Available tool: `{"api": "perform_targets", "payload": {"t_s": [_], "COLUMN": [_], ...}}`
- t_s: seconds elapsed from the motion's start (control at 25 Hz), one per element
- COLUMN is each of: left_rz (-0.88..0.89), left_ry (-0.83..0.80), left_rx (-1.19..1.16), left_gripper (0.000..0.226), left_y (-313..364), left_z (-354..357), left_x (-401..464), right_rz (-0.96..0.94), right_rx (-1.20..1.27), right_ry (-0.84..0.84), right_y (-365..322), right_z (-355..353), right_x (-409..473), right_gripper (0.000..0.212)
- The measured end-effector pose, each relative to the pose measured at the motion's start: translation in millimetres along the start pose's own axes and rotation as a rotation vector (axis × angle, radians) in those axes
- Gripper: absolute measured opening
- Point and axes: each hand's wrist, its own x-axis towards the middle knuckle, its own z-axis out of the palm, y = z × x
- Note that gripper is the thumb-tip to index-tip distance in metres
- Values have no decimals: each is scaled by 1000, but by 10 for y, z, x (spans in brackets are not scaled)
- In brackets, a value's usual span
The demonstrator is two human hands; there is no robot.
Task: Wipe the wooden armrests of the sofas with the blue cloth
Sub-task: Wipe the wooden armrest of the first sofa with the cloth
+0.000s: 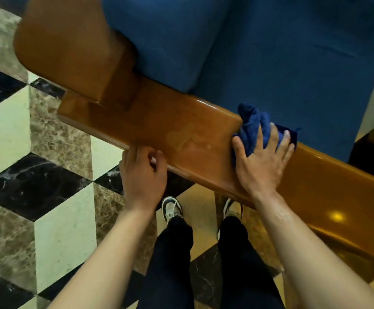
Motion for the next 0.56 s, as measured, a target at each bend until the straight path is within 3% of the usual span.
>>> {"api": "perform_targets", "payload": {"t_s": [0.16, 0.32, 0.44, 0.56], "left_rz": [213, 413, 519, 515], "left_ry": [17, -179, -284, -341], "left_rx": [70, 226, 346, 331], "left_gripper": [28, 52, 56, 62], "left_y": [-37, -161, -265, -315], "left_z": [-178, -259, -298, -318], "left_x": [530, 890, 931, 899], "right_rz": [-76, -183, -276, -206], "right_rx": [-40, 75, 78, 102], "right_ry": [53, -12, -22, -274], "right_y": [-491, -979, -902, -679], "right_z": [-50, 9, -21, -175], "right_x": [513, 812, 802, 990], "right_gripper": [84, 72, 66, 62]}}
